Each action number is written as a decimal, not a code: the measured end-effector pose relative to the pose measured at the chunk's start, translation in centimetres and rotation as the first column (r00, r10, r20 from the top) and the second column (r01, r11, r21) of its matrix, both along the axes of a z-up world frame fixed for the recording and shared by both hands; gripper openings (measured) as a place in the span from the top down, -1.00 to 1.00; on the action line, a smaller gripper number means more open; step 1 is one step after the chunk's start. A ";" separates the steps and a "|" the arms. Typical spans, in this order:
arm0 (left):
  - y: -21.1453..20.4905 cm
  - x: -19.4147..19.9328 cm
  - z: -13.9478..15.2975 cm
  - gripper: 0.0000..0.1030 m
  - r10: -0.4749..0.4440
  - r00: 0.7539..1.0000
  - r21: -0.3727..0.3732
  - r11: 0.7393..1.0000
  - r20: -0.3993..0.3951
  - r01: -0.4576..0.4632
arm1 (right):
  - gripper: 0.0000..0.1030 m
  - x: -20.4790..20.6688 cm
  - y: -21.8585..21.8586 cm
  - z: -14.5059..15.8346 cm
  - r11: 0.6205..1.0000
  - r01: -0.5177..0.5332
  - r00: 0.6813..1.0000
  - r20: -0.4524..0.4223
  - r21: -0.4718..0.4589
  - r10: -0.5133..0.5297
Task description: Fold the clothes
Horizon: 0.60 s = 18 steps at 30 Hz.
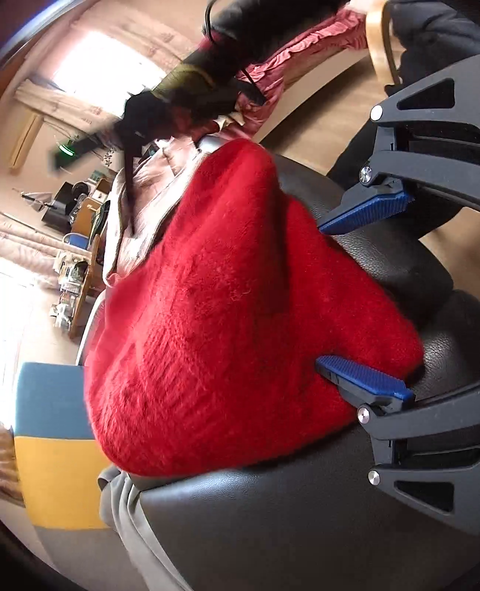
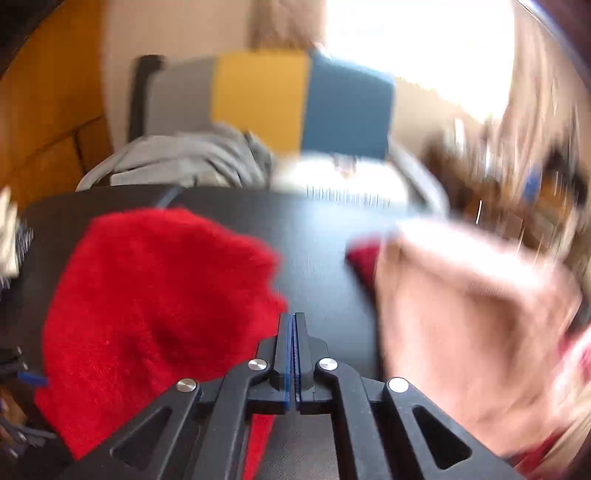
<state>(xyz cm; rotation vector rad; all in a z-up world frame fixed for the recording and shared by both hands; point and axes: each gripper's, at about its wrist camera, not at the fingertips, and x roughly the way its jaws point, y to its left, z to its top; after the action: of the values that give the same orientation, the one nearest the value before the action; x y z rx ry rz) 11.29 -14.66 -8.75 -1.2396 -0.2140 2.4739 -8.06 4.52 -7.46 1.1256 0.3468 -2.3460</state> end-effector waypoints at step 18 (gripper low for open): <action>-4.4 -0.2 1.9 -0.37 0.146 0.989 0.223 0.964 0.010 -0.145 | 0.21 -3.0 0.8 -5.3 0.756 0.143 0.877 0.436 -0.639 0.203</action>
<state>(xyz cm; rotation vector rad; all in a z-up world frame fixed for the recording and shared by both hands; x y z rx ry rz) 11.09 -19.11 -6.87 -1.1566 -0.5849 2.4917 -11.08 5.29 -12.72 1.2464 -0.6070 -1.7997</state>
